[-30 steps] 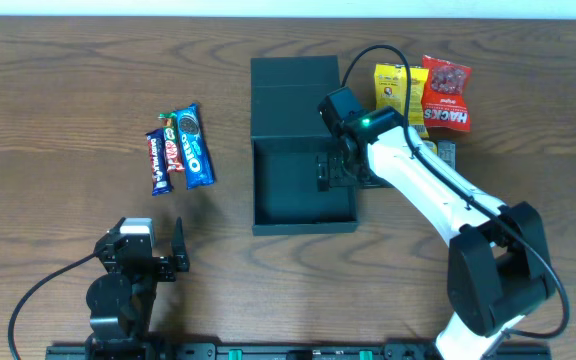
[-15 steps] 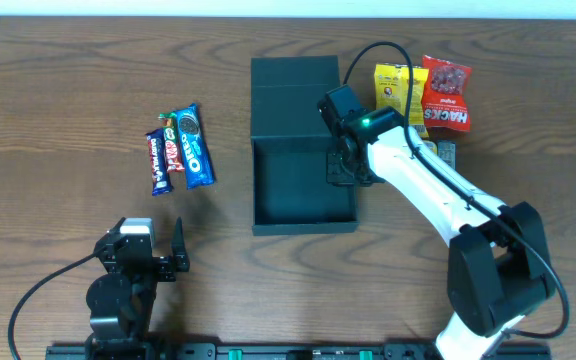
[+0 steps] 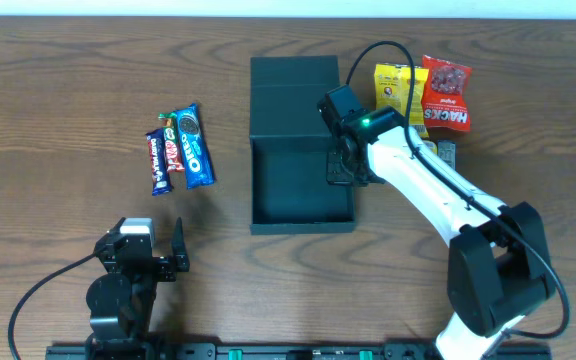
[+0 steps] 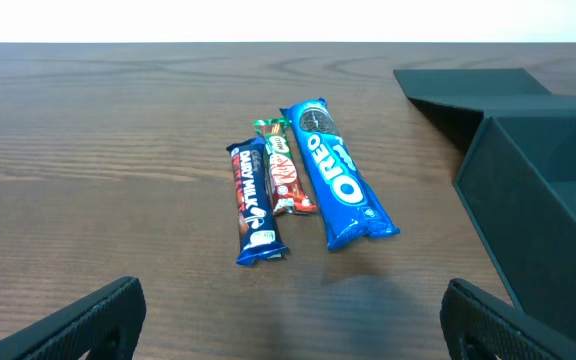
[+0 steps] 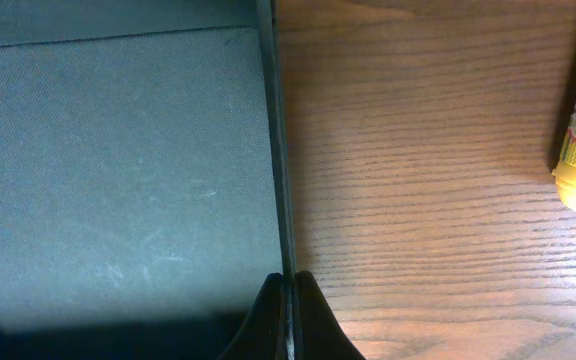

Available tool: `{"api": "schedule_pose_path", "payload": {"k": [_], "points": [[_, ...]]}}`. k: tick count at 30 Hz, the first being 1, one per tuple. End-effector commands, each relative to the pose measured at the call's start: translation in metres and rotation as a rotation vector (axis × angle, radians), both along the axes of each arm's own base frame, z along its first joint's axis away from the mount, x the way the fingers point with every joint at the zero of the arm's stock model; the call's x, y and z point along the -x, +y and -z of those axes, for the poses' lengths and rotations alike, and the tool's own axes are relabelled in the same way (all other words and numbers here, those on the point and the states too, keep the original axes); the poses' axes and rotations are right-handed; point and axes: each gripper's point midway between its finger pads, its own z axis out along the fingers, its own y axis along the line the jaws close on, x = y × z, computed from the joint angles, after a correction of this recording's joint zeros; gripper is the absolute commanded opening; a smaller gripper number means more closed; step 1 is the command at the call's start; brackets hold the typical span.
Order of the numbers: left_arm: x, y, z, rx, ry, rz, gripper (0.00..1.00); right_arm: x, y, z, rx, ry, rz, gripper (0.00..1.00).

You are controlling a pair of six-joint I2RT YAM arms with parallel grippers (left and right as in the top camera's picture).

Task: Pack container
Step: 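Push the black box leftward and straighten it with the right gripper, then lift the right gripper away from the box toward the snacks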

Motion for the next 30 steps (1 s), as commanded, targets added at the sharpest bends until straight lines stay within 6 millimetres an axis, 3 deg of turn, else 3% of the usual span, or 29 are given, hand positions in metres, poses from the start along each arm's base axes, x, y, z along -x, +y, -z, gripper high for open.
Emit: {"api": "schedule_pose_path", "payload": {"k": [1, 13, 14, 15, 17, 18, 22, 26, 30], "points": [[0.0, 0.001, 0.01, 0.009, 0.022, -0.01, 0.96, -0.005, 0.003, -0.014, -0.013, -0.042, 0.033, 0.01], [0.0, 0.001, 0.01, 0.009, 0.022, -0.01, 0.96, -0.003, 0.002, -0.013, -0.015, -0.037, 0.064, 0.04], [0.0, 0.001, 0.01, 0.01, 0.022, -0.01, 0.95, -0.003, 0.002, -0.013, -0.013, -0.038, 0.061, 0.23], [0.0, 0.001, 0.01, 0.009, 0.022, -0.01, 0.95, -0.004, 0.002, -0.014, -0.01, -0.042, 0.049, 0.57], [0.0, 0.001, 0.01, 0.009, 0.022, -0.01, 0.96, -0.01, 0.003, -0.016, -0.001, -0.062, -0.018, 0.98], [0.0, 0.001, 0.01, 0.009, 0.022, -0.01, 0.95, -0.014, 0.004, -0.022, 0.001, -0.078, -0.067, 0.99], [0.0, 0.001, 0.01, 0.009, 0.022, -0.01, 0.95, -0.033, -0.005, -0.074, 0.034, -0.177, -0.087, 0.99], [0.0, 0.001, 0.01, 0.009, 0.022, -0.01, 0.95, -0.052, -0.014, -0.157, 0.048, -0.373, -0.166, 0.99], [0.0, 0.001, 0.01, 0.009, 0.022, -0.01, 0.95, -0.064, -0.023, -0.207, 0.034, -0.538, -0.205, 0.99]]}}
